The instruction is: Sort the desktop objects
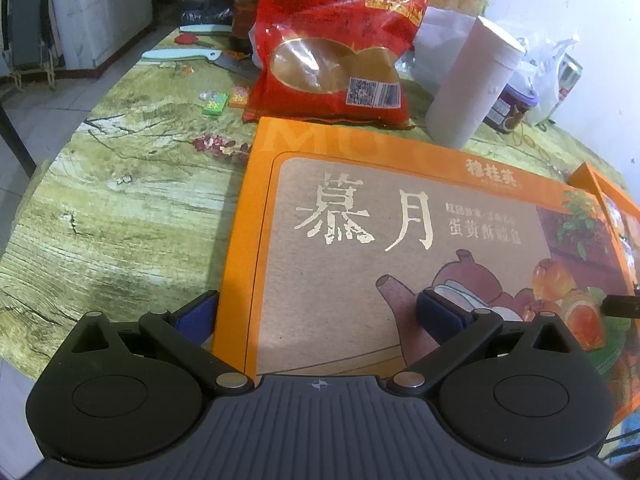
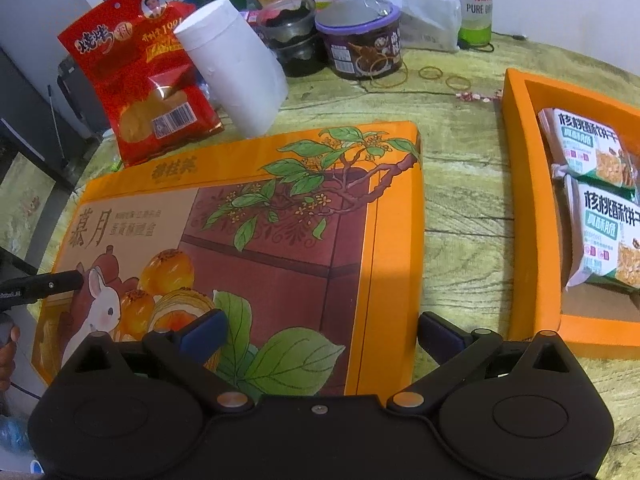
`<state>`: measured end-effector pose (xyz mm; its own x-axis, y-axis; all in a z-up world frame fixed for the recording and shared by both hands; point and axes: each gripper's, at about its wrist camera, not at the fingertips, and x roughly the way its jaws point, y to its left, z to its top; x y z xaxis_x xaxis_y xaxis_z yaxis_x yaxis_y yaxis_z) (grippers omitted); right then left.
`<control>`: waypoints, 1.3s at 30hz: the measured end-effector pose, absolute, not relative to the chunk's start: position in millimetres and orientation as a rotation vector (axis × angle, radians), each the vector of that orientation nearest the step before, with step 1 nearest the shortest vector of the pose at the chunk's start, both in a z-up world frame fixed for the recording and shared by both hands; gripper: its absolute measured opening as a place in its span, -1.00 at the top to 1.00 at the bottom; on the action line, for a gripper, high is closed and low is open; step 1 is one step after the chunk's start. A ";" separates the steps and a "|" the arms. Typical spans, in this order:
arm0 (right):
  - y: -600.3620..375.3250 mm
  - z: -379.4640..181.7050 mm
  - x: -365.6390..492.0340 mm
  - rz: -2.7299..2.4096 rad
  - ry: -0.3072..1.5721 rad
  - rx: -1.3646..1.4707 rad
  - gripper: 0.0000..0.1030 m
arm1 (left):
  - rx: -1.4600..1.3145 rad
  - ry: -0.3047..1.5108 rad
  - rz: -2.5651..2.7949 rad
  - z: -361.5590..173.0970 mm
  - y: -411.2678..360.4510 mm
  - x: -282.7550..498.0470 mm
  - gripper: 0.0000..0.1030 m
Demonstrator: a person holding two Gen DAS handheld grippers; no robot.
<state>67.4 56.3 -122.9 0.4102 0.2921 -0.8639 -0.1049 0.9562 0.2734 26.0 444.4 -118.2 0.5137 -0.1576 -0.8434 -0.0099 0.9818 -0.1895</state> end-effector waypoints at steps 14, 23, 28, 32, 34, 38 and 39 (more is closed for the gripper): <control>54.9 -108.4 68.8 0.271 1.085 0.177 -0.99 | -0.179 0.986 -0.076 -103.4 444.0 24.7 -1.00; 53.8 -97.2 69.0 0.292 1.056 0.163 -0.99 | -0.180 0.941 -0.063 -89.5 441.3 18.1 -1.00; 52.5 -91.0 68.0 0.303 1.039 0.150 -0.99 | -0.186 0.923 -0.054 -84.0 438.1 14.0 -1.00; 48.1 -88.0 66.1 0.305 1.026 0.149 -0.99 | -0.185 0.914 -0.055 -80.3 432.6 12.9 -1.00; 44.7 -86.4 63.8 0.300 1.021 0.153 -0.99 | -0.179 0.907 -0.060 -77.0 427.9 12.3 -1.00; 34.5 -80.9 58.8 0.290 1.010 0.163 -0.99 | -0.168 0.890 -0.075 -69.3 418.0 11.9 -1.00; 31.8 -79.3 57.5 0.287 1.007 0.163 -0.99 | -0.167 0.886 -0.079 -67.4 415.2 11.7 -1.00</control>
<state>57.5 31.8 -79.3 0.5014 0.3114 -0.8072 -0.1617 0.9503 0.2662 11.7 415.2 -67.4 0.6310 -0.1380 -0.7634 -0.0003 0.9840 -0.1782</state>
